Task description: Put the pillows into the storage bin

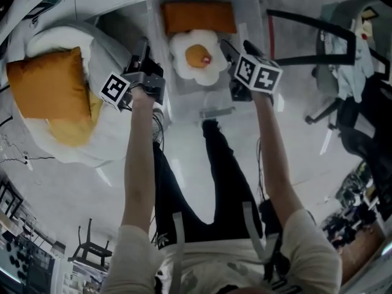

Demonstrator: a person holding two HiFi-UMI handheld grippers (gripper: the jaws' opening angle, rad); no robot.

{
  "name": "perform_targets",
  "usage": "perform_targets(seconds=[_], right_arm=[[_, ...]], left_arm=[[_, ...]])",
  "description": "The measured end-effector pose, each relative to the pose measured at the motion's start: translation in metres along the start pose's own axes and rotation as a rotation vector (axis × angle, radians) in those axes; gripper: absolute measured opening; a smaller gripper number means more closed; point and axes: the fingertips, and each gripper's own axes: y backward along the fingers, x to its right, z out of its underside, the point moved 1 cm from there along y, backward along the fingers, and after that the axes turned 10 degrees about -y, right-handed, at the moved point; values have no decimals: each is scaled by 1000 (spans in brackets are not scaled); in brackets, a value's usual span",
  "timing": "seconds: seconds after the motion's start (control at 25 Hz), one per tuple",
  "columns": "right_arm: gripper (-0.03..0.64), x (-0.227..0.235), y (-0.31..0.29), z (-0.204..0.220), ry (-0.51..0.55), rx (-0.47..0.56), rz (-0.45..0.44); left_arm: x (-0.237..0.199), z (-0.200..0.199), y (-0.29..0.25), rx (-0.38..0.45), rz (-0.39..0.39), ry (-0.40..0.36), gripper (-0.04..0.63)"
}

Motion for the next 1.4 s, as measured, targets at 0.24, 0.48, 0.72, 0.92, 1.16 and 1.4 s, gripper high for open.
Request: perform_targets(seconds=[0.24,0.48,0.72,0.92,1.16,1.4], right_arm=[[301,-118,-23,5,96,-5,-144],[300,-277,-55,49,311,-37,-293],[299,-449,-119,126,786,-132,-386],[299,-545,-188,189,872,-199,-372],[299,-599,-261,218,1134,-154,-259],[298,-607,-281,225,1102,-167,-291]], left_arm=[[-21,-76,67,139,-4,35,250],[-100,-176,192,333,-145,-9,250],[-195,-256,323,403,-515,-189,265],[-261,-310,382,444,-691,-247,282],[-347,-341,422,532,-779,-124,284],[-356,-364,384,392,-739,-269,282]])
